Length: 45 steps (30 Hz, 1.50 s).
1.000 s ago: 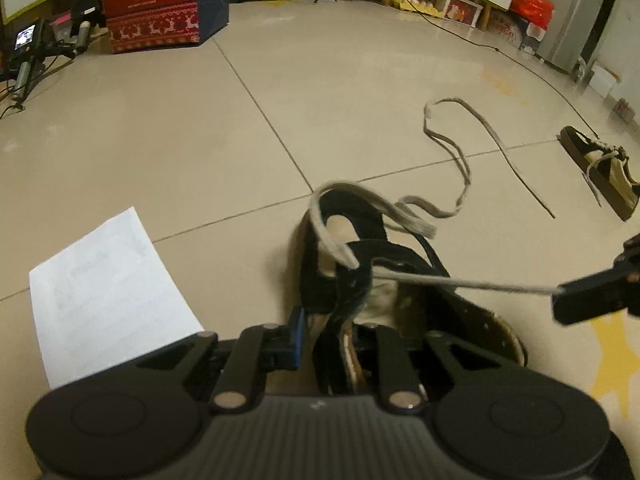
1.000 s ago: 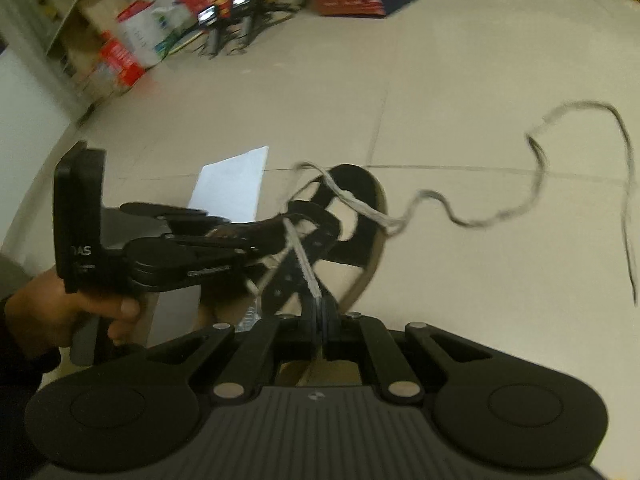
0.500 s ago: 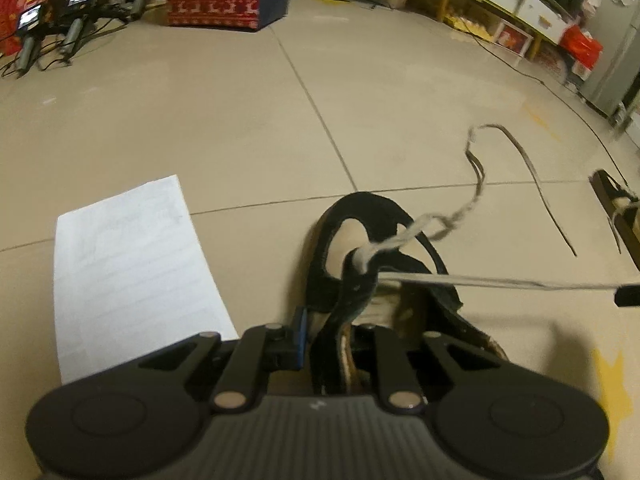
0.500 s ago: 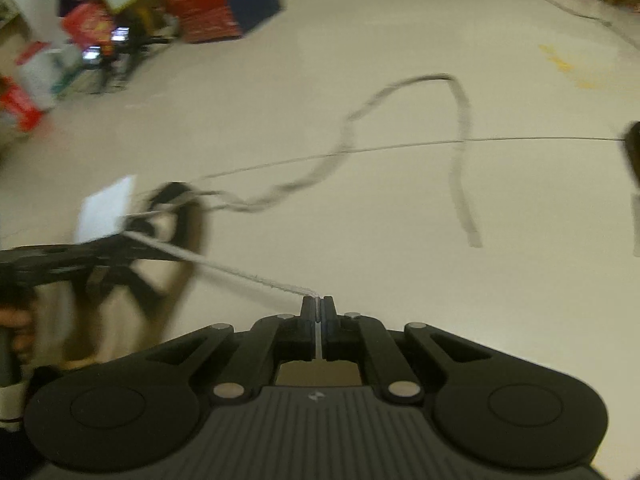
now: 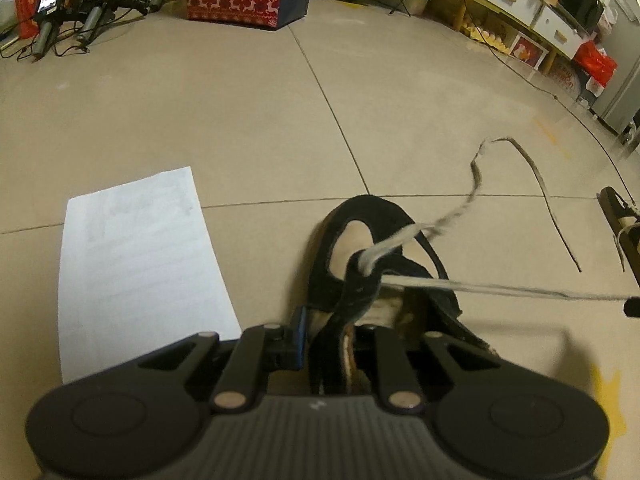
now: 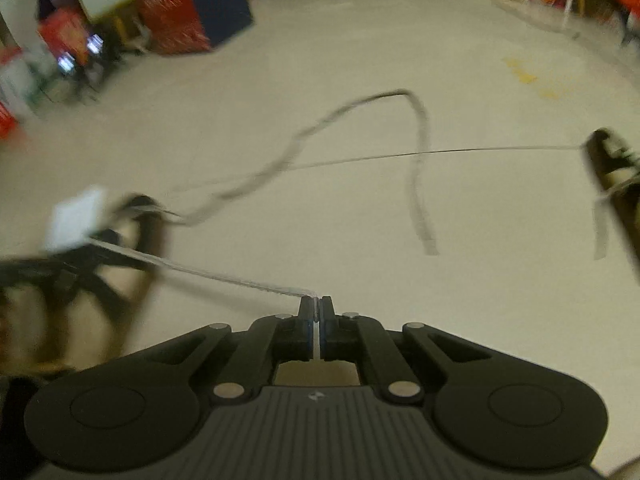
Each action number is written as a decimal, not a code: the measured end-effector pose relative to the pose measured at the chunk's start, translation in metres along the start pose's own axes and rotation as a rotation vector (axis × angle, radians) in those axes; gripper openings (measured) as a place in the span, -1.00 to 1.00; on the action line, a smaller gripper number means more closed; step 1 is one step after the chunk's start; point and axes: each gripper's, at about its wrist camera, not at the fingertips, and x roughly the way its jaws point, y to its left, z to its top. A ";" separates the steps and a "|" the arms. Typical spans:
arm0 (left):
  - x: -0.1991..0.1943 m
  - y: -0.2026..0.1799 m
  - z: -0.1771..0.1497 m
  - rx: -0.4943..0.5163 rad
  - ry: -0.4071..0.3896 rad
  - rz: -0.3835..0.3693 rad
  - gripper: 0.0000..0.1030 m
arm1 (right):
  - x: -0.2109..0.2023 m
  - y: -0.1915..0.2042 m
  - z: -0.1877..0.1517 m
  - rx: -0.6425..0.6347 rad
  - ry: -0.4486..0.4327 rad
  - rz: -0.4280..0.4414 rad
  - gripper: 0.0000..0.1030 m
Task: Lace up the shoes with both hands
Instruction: 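Pull the grey lace end away from the sneaker with the right tool while the left tool holds the sneaker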
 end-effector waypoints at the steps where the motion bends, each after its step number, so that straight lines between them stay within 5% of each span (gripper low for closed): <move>1: 0.000 0.001 0.000 -0.004 0.001 -0.002 -0.67 | 0.002 -0.005 -0.002 0.018 0.009 0.001 -1.00; 9: -0.001 0.003 0.000 -0.010 0.004 -0.006 -0.67 | 0.000 -0.017 -0.005 0.041 0.005 -0.033 -0.99; 14: -0.002 0.003 0.000 -0.027 0.007 -0.006 -0.70 | -0.021 -0.013 0.010 0.057 -0.071 -0.027 -0.99; 19: -0.005 0.003 -0.001 -0.028 0.011 -0.029 -0.69 | -0.079 -0.004 0.037 0.064 -0.327 0.131 -0.98; 24: -0.011 0.005 -0.003 0.036 -0.004 -0.035 -0.44 | -0.120 0.010 0.057 0.055 -0.428 0.321 -0.98; 32: -0.012 -0.015 -0.004 0.279 -0.054 0.020 -0.54 | -0.096 0.022 0.052 0.049 -0.356 0.275 -0.97; 39: -0.010 -0.012 -0.004 0.231 -0.048 0.015 -0.70 | -0.092 0.003 0.051 0.103 -0.340 0.159 -0.97; 45: -0.006 -0.013 -0.003 0.190 -0.040 0.054 -0.76 | -0.071 -0.004 0.035 0.151 -0.235 0.042 -0.99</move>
